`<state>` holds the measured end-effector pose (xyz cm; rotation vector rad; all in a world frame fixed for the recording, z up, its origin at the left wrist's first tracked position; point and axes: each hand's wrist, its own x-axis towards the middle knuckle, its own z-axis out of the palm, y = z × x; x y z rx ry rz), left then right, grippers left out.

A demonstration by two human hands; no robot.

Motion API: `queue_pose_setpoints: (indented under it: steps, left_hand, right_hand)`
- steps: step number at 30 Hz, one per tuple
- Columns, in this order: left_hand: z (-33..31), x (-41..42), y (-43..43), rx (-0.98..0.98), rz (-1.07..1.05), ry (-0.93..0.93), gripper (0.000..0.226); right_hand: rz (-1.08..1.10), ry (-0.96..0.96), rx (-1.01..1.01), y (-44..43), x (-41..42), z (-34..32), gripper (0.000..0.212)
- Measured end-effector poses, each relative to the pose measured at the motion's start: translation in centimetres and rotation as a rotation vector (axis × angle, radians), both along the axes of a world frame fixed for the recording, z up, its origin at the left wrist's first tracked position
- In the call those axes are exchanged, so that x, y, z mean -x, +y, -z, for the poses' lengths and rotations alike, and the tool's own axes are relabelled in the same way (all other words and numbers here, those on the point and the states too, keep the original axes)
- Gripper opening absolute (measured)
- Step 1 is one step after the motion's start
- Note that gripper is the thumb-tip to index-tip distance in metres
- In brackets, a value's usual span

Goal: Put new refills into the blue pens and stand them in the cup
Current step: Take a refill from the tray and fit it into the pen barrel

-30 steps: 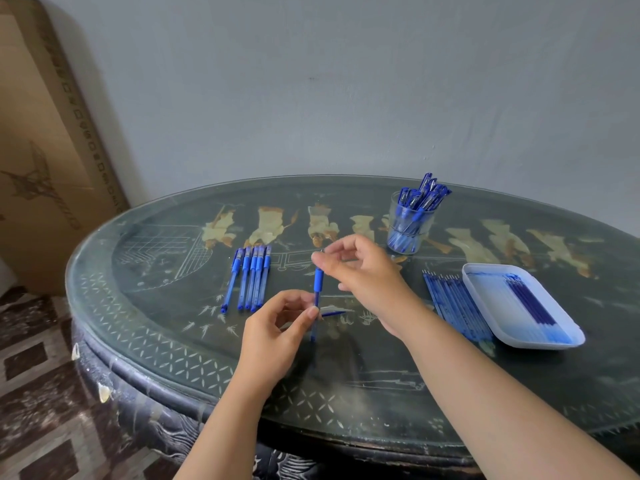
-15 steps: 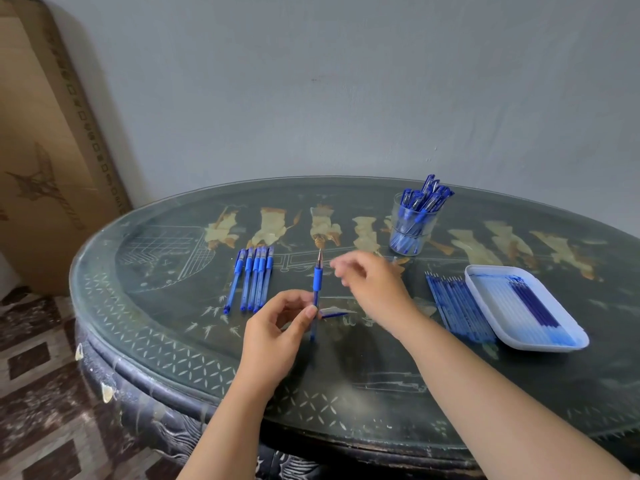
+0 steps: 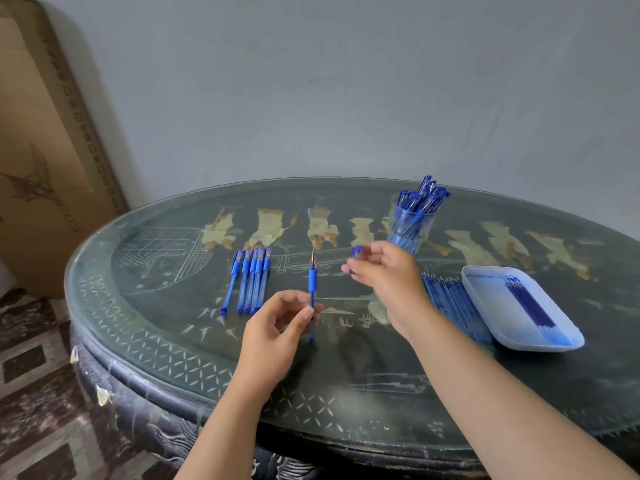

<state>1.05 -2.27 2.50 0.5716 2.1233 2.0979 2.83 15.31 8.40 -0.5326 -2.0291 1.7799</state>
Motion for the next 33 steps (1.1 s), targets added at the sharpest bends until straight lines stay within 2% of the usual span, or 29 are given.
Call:
queue_pose_setpoints:
  steps: [3,6,19,24,33]
  left_hand:
    - [0.1,0.0,0.0,0.012,0.004,0.012,0.012]
    - [0.2,0.0,0.1,0.016,-0.004,0.023,0.012]
    - [0.4,0.2,0.1,-0.013,0.002,0.018,0.015]
    - [0.3,0.1,0.1,-0.022,-0.002,0.023,0.016]
    - [0.1,-0.1,0.1,-0.016,0.005,0.030,0.016]
  right_hand:
    - [-0.066,0.135,0.206,-1.0,-0.1,-2.2,0.018]
    - [-0.142,0.181,0.252,-1.9,-0.2,-3.5,0.022]
    - [-0.280,-0.018,-0.166,-2.8,-0.1,-3.2,0.018]
    - [-0.233,0.021,-0.235,-3.4,-0.3,-2.5,0.019]
    - [-0.203,0.017,-0.246,-3.9,-0.5,-2.6,0.018]
